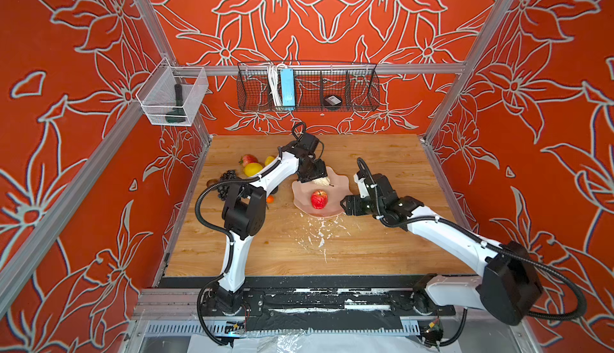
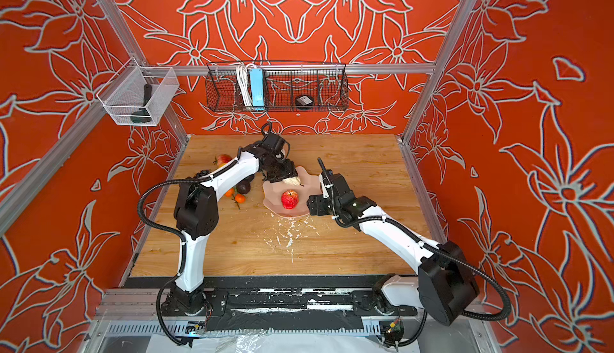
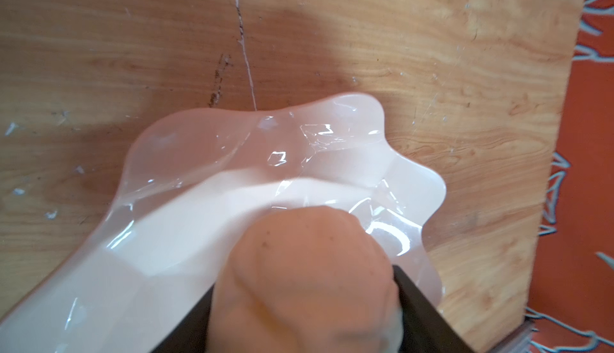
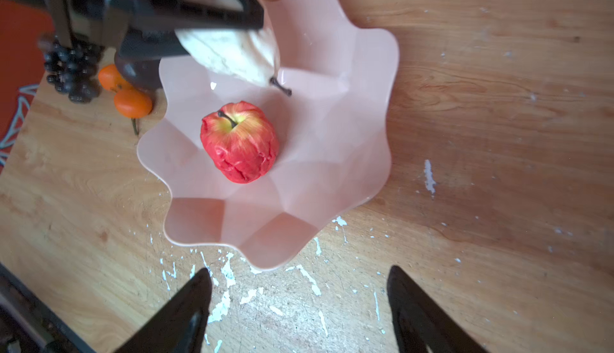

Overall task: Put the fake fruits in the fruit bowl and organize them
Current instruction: 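Reach right gripper to the pear stem and close while left gripper holds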

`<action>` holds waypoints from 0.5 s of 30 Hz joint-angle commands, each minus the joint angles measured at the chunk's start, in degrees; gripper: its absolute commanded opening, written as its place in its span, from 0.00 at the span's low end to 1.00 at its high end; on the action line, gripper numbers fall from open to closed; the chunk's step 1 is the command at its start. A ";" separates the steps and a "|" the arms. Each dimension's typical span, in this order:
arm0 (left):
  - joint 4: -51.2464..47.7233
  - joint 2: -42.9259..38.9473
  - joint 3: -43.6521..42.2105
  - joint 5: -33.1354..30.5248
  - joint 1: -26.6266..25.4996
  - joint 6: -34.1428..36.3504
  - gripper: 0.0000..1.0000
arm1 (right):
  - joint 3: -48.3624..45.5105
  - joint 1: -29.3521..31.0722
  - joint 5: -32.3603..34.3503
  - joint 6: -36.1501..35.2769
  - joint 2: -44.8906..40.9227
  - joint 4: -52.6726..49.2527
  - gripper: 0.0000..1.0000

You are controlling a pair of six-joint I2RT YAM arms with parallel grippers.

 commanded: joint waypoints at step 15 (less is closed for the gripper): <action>9.60 -10.43 -11.72 15.83 1.59 -9.60 0.66 | 9.95 -6.73 -17.78 -0.10 10.91 7.31 0.45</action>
